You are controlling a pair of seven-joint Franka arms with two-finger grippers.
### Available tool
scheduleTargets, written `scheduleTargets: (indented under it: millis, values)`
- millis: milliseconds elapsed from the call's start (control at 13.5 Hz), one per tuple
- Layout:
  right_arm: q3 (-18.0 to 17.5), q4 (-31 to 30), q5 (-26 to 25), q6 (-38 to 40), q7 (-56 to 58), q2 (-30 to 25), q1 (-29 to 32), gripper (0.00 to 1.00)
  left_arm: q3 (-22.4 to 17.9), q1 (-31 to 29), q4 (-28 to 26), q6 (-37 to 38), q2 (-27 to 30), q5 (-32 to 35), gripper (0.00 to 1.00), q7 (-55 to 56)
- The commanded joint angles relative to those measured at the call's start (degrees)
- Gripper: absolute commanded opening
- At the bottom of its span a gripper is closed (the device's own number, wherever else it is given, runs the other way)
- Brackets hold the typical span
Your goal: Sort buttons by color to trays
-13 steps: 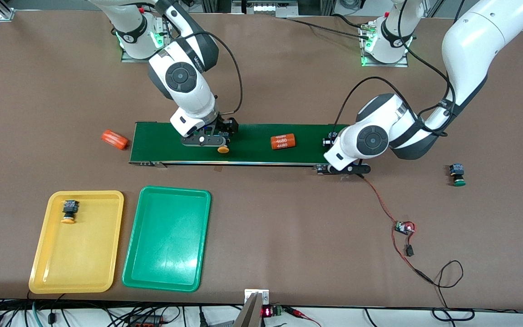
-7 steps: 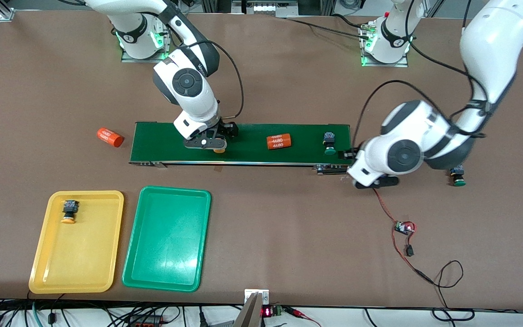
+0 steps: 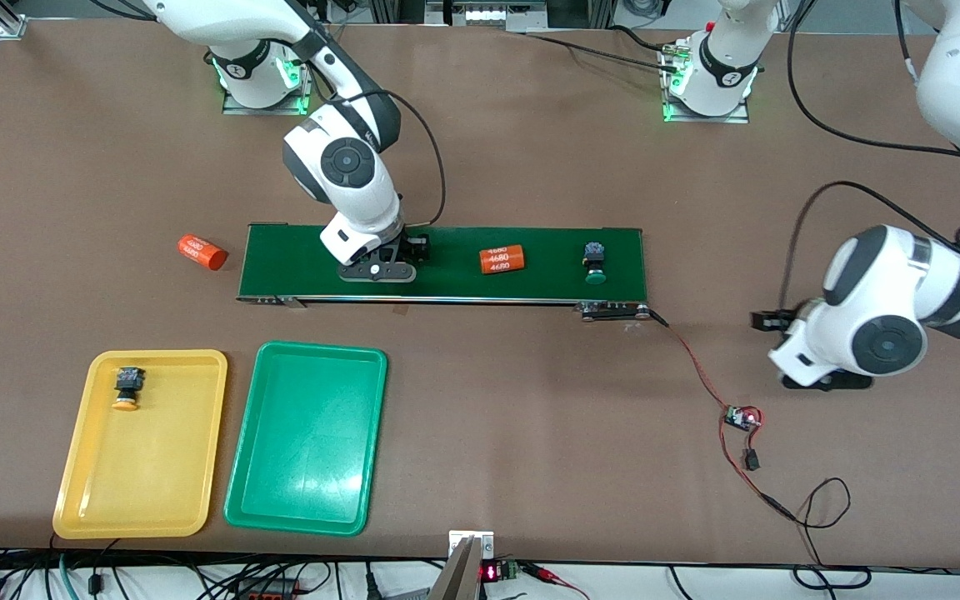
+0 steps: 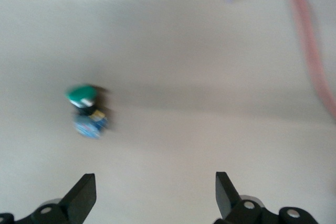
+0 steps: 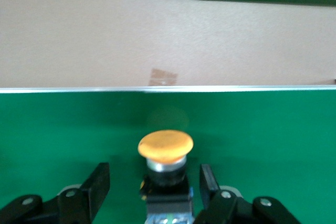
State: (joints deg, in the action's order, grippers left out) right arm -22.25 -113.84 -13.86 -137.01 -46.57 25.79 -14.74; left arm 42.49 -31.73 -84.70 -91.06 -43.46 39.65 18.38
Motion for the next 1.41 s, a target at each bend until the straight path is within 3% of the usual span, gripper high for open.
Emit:
scheduleTargets:
  millis: [0, 74, 223, 297, 519, 668, 816, 965, 1113, 1336]
  values:
    - [1.2, -0.3, -2.7, -1.3, -0.5, 0.7, -0.3, 0.71, -5.2, -0.6, 0.4, -4.4, -0.6, 1.8, 1.0, -8.2]
    - [1.4, -0.3, -2.8, -1.3, -0.5, 0.8, -0.3, 0.63, -6.4, -2.1, -0.1, -7.0, -1.1, 1.7, 1.0, -11.4]
    - [1.5, -0.1, -2.8, -1.2, -0.2, 0.8, -0.1, 0.22, -7.5, -4.0, -0.3, -9.7, -3.3, 2.0, 1.0, -13.5]
    - [1.9, 0.3, -2.8, -1.1, 0.1, 0.8, 0.1, 0.07, -8.0, -4.6, -0.3, -11.1, -4.3, 2.1, 1.0, -13.6]
    - [3.4, 2.9, -1.8, 2.2, 2.6, -0.2, 0.6, 0.04, -9.4, -7.2, -2.4, -15.5, -6.5, 1.9, 1.0, -14.2]
    - [4.0, 8.8, -1.5, 11.0, 6.0, -0.7, 0.6, 0.04, -9.4, -9.1, -3.9, -16.6, -7.1, 2.0, 0.99, -14.6]
    - [5.6, 14.3, -0.1, 17.8, 10.9, -1.3, 0.8, 0.04, -9.4, -9.5, -3.7, -16.4, -7.0, 1.8, 0.5, -17.3]
    - [10.2, 16.5, 2.2, 19.0, 18.1, -1.5, 1.0, 0.04, -9.3, -9.1, -3.5, -16.2, -6.6, 1.0, 0.28, -17.2]
    - [15.3, 17.1, 3.4, 18.4, 26.0, -1.0, 1.5, 0.04, -8.8, -9.1, -3.5, -15.3, -6.5, 0.3, 0.21, -17.2]
    - [19.7, 19.5, 3.5, 18.1, 31.0, 3.0, 4.1, 0.06, -6.6, -9.0, -2.7, -11.3, -5.3, -5.2, 0.21, -16.8]
